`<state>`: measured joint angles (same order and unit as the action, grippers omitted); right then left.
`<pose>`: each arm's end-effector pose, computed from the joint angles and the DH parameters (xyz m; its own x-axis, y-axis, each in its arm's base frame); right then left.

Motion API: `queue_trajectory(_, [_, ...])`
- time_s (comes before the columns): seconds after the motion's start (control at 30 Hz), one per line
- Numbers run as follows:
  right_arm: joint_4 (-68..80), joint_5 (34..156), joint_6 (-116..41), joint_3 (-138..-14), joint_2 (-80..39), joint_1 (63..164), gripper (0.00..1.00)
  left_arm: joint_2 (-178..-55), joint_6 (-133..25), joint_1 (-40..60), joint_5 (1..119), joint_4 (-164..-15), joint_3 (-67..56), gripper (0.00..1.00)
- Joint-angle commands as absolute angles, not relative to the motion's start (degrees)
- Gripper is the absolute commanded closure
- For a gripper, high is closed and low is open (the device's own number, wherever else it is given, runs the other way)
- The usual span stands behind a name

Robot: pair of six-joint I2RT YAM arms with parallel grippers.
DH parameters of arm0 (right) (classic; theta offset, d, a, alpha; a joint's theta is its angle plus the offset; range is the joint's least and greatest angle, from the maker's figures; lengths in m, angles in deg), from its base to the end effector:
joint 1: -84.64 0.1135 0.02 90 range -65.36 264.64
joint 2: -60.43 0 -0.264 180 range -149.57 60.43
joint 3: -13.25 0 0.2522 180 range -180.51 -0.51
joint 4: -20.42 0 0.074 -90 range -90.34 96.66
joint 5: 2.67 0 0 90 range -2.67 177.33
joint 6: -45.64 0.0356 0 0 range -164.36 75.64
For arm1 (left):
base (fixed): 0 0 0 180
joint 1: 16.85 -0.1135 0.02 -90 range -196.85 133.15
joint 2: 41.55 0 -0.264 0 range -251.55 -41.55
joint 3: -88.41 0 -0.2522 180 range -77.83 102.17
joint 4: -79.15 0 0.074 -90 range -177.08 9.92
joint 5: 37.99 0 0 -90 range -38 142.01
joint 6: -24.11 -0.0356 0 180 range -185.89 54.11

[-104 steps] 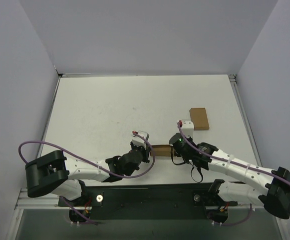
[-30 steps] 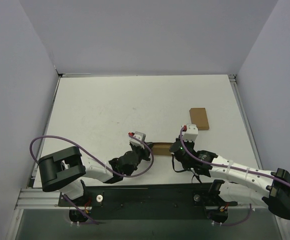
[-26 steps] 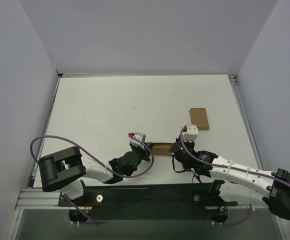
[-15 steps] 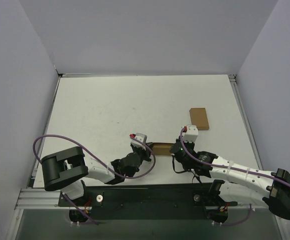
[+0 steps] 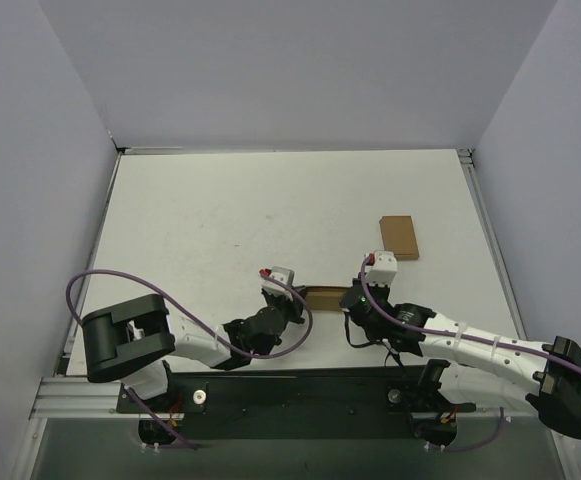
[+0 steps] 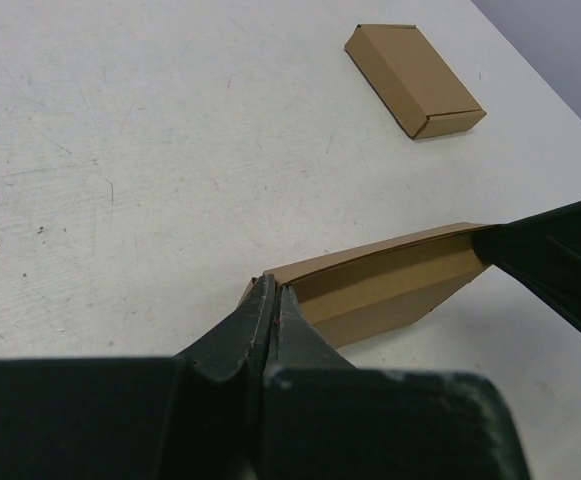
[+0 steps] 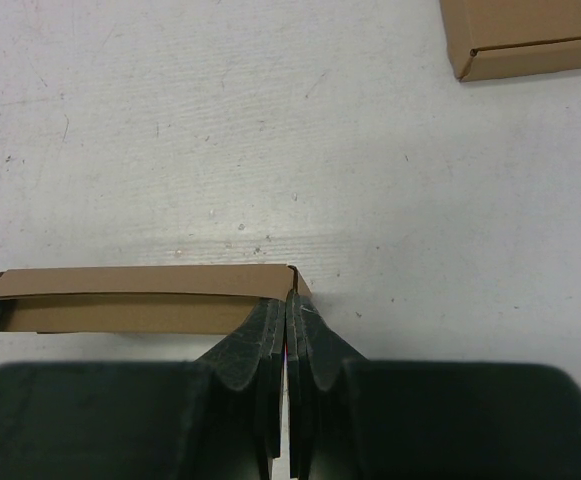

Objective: Fold the paper box

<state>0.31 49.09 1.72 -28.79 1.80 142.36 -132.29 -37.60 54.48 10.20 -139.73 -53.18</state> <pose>0.1287 0.1624 0.2060 -0.5088 0.2539 -0.8226 -0.0469 0.9459 0.3209 0.1106 -0.2532 0.1545 -0.3019 -0.2102 -0.9299 0.4037 0.8554 -0.3244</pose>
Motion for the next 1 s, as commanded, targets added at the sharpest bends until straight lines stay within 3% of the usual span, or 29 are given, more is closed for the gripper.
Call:
queue_trajectory(0.0, [-10.5,56.5,3.4,-25.9,-0.3,143.1,1.00,-138.0,-37.2,57.2,16.5,-110.7,-56.7,1.00])
queue_trajectory(0.1, [-12.9,57.5,2.9,-27.7,1.4,143.1,0.99,-138.7,-37.2,58.0,15.7,-108.6,-55.2,1.00])
queue_trajectory(0.3, [-18.8,59.0,2.0,-34.7,5.7,143.1,0.66,-140.5,-37.0,58.5,14.6,-105.6,-52.6,1.00])
queue_trajectory(0.4, [-20.1,60.2,1.4,-37.3,6.5,142.7,0.60,-141.0,-36.9,58.6,14.6,-105.0,-52.2,1.00])
queue_trajectory(0.7, [-20.4,67.3,2.8,-39.1,10.4,138.5,0.53,-141.4,-36.9,58.6,14.2,-104.3,-51.5,1.00])
queue_trajectory(0.97, [-13.1,81.7,7.8,-31.8,16.7,124.3,0.47,-141.6,-36.8,58.5,14.2,-104.3,-51.4,1.00])
